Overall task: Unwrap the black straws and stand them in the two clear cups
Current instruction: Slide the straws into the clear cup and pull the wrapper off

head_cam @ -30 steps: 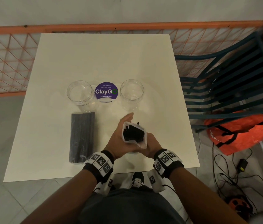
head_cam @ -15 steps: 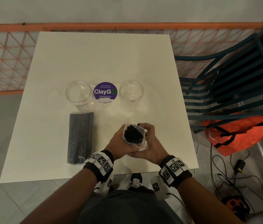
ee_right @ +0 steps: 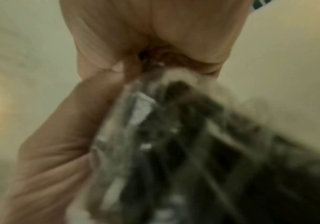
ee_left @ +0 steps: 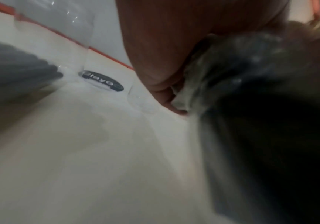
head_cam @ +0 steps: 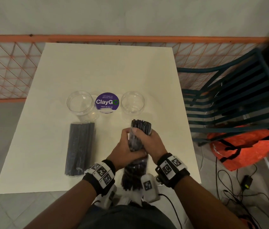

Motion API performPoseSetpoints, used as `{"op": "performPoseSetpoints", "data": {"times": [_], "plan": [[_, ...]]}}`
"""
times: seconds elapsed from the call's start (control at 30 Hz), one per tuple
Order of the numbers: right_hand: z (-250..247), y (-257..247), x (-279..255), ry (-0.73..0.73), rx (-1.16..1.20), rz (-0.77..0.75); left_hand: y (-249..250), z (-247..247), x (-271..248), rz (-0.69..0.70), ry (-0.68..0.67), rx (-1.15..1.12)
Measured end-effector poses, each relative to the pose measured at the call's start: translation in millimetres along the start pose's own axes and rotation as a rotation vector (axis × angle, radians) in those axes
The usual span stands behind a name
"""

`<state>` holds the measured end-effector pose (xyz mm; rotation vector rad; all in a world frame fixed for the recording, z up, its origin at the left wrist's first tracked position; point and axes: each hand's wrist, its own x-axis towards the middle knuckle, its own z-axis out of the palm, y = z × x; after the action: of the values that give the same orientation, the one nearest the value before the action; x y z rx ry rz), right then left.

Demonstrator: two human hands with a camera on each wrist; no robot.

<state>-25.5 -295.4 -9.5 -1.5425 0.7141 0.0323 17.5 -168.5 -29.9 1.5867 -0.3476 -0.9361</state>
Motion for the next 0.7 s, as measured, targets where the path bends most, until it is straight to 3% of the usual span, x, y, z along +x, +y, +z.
{"op": "performPoseSetpoints", "data": {"times": [0.37, 0.53, 0.6, 0.7], "plan": [[-34.3, -56.2, 23.2, -0.158, -0.032, -0.136, 73.3, -15.9, 26.7, -0.016, 0.017, -0.315], [-45.6, -44.1, 22.9, -0.122, -0.914, -0.607, 82.0, -27.2, 45.1, -0.130, 0.053, -0.452], [-41.6, -44.9, 22.1, -0.107, -1.073, -0.727, 84.1, -24.3, 46.0, -0.202, 0.002, -0.476], [-38.0, -47.6, 29.1, -0.093, -1.106, -0.793, 92.0, -24.7, 41.7, -0.293, -0.136, -0.495]]}}
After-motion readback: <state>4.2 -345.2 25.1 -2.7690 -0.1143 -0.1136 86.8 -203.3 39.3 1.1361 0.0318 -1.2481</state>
